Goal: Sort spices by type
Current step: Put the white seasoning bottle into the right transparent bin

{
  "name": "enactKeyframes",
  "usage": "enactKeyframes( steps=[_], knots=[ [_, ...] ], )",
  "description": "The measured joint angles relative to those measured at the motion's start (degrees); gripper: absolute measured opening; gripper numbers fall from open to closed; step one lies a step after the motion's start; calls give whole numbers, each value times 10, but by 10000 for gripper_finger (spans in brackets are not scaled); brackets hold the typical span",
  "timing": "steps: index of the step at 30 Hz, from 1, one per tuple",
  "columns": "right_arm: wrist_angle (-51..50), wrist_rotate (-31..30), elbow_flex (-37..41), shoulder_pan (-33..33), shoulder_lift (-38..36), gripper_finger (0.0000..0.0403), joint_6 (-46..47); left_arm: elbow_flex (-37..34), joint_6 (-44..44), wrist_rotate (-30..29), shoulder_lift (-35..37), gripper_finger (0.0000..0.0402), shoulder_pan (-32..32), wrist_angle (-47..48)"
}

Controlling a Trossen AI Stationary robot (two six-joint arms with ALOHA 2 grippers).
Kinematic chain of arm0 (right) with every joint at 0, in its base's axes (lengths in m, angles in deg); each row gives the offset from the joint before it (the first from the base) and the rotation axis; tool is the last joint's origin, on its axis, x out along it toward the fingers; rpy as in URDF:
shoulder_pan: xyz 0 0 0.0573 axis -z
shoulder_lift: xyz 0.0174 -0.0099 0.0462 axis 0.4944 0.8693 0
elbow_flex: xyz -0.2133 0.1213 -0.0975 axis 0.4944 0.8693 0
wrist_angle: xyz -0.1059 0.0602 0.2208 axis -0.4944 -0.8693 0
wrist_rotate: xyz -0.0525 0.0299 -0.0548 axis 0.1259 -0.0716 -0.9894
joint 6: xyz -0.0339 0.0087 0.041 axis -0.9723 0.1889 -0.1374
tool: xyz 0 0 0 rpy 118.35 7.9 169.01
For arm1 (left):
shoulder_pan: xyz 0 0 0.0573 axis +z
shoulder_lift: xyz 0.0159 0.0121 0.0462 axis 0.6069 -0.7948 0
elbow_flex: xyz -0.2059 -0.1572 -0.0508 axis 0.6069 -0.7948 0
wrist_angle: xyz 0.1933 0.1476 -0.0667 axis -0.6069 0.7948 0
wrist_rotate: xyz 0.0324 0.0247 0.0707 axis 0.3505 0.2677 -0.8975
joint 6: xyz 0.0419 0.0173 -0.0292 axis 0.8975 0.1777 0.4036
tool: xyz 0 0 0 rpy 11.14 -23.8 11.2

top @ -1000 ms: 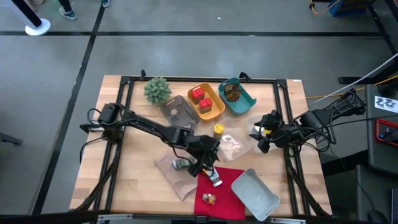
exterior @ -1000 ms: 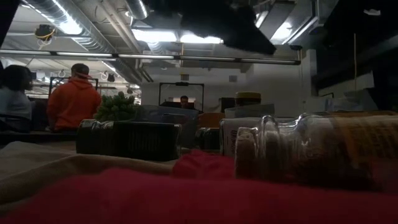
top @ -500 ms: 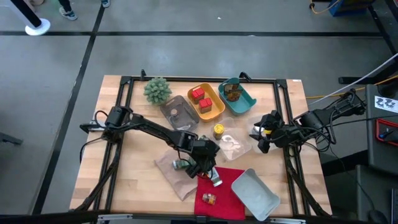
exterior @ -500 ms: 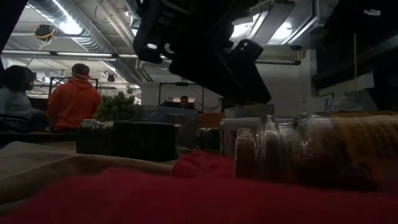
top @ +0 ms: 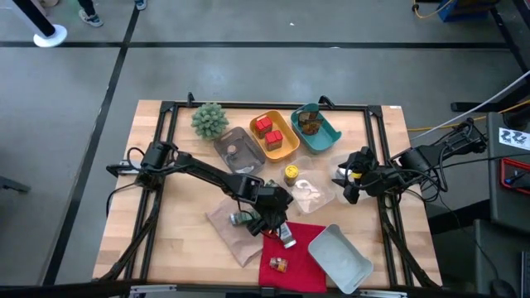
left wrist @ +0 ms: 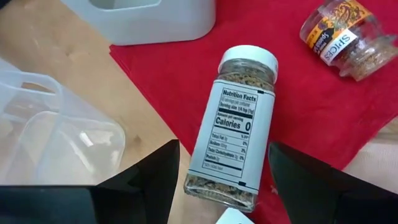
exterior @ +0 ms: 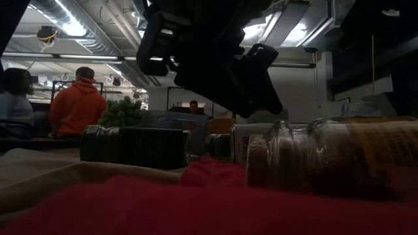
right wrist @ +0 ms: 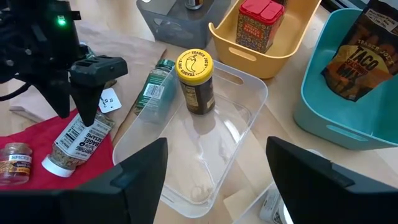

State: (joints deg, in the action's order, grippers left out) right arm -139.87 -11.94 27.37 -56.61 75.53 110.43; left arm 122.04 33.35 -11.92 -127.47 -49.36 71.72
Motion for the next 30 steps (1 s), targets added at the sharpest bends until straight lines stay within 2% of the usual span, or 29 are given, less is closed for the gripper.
enactKeyframes(
  steps=[24, 30],
  knots=[
    [1, 0, 0, 0, 0, 271, 0, 0, 16, -7, -53, 230, 1, -11],
    [1, 0, 0, 0, 0, 271, 0, 0, 19, -7, -51, 186, 1, -20]
  ],
)
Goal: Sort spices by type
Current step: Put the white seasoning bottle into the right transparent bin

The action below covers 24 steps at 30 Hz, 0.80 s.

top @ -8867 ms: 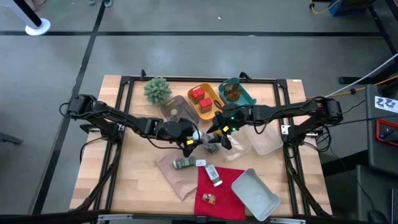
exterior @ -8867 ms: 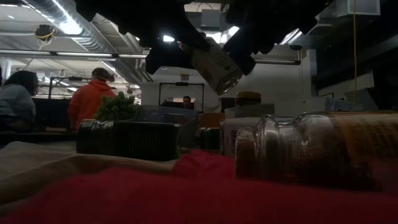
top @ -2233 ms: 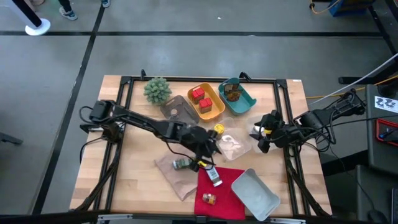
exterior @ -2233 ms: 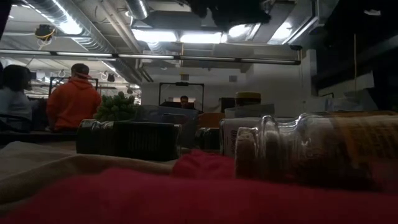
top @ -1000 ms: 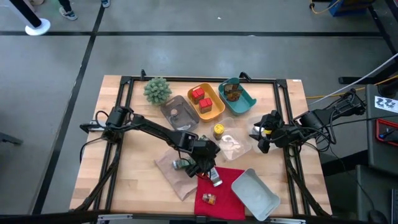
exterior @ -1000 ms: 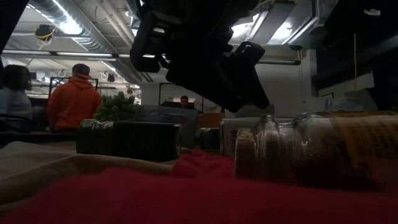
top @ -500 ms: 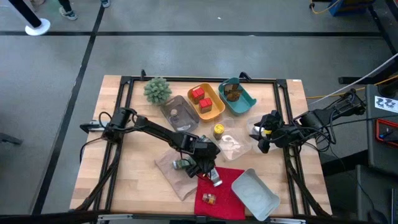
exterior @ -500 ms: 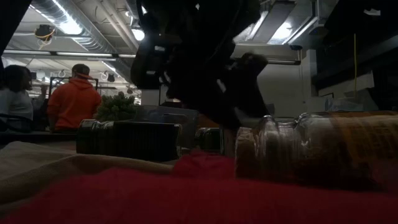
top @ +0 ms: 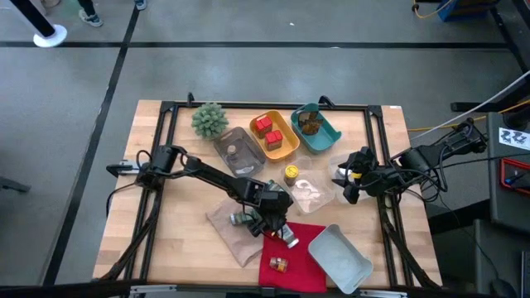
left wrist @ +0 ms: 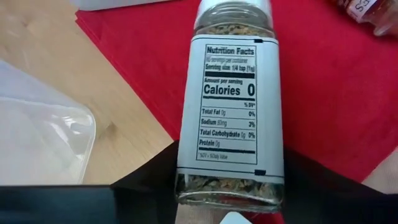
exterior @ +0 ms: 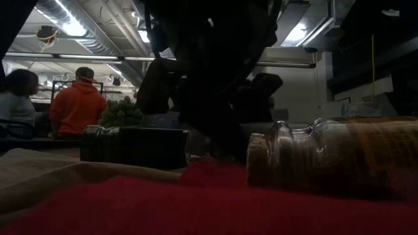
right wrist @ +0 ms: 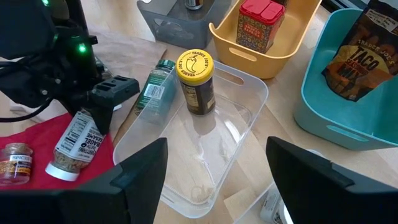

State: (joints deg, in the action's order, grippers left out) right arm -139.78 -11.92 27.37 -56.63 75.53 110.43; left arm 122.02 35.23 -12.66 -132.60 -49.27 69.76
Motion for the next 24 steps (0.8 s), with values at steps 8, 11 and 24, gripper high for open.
enactKeyframes(
  steps=[8, 11, 24],
  knots=[
    [0, 0, 0, 0, 0, 271, 0, 2, -14, -2, 7, 182, 0, 3],
    [6, 0, 0, 0, 0, 271, 0, 8, -46, -2, 17, 182, 1, 0],
    [118, 100, 0, 0, 9, 271, -122, 37, -221, 1, 62, 183, 15, -11]
  ],
)
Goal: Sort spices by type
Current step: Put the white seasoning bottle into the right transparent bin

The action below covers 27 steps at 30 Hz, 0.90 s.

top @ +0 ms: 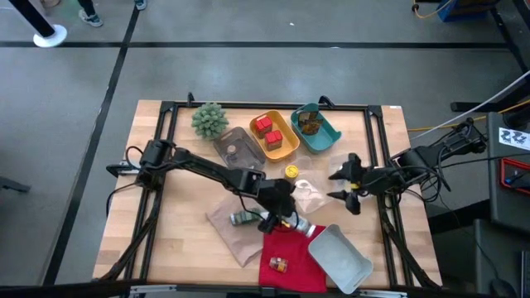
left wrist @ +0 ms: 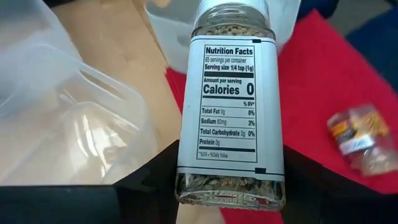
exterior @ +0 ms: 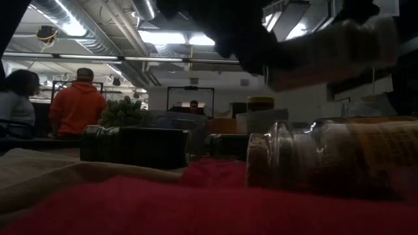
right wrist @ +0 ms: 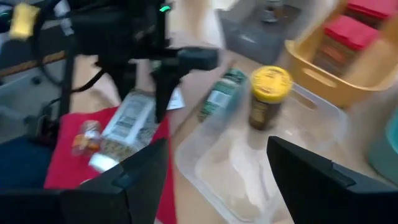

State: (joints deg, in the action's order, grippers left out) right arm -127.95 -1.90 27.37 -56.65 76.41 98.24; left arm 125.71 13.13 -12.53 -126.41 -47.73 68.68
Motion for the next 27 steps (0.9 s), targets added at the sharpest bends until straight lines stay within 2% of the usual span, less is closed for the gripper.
enactKeyframes(
  steps=[7, 19, 23, 27],
  knots=[
    [24, 91, 0, 0, 31, 271, -43, 0, -74, 1, 17, 186, 4, -29],
    [65, 180, 0, 0, 105, 271, -38, 0, -146, -10, 18, 184, 33, -56],
    [70, 180, 0, 0, 118, 271, -2, 0, -153, -10, 18, 186, 39, -55],
    [70, 149, 0, 0, 125, 271, 21, 0, -159, -10, 18, 187, 39, -66]
  ],
)
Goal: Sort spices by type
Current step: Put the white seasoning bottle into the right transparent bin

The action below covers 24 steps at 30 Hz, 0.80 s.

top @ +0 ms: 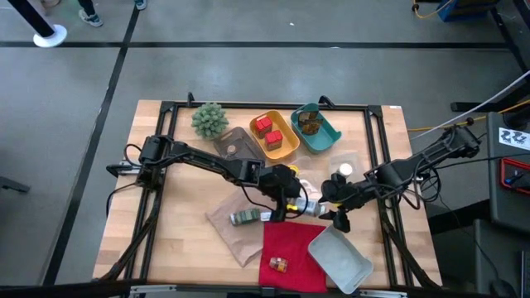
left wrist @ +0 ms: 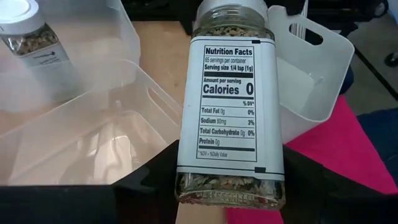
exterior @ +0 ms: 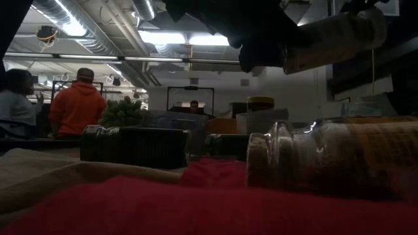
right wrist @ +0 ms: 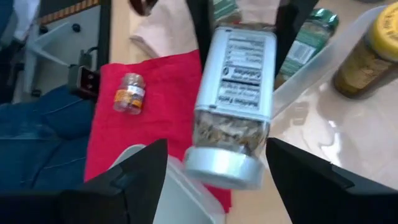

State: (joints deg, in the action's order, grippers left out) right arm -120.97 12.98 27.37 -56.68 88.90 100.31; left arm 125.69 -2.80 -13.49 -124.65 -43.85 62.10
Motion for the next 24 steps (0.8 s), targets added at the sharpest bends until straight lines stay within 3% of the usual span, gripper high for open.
enactKeyframes(
  steps=[6, 15, 24],
  knots=[
    [-5, -9, 0, 0, 4, 271, 1, 0, -21, 0, 0, 187, 0, -4],
    [-52, 0, 0, 0, 6, 271, 81, 0, -32, -2, 0, 187, 0, -9],
    [-52, -10, 0, 0, 6, 271, 81, 0, -28, -2, 0, 187, -1, -29]
  ],
)
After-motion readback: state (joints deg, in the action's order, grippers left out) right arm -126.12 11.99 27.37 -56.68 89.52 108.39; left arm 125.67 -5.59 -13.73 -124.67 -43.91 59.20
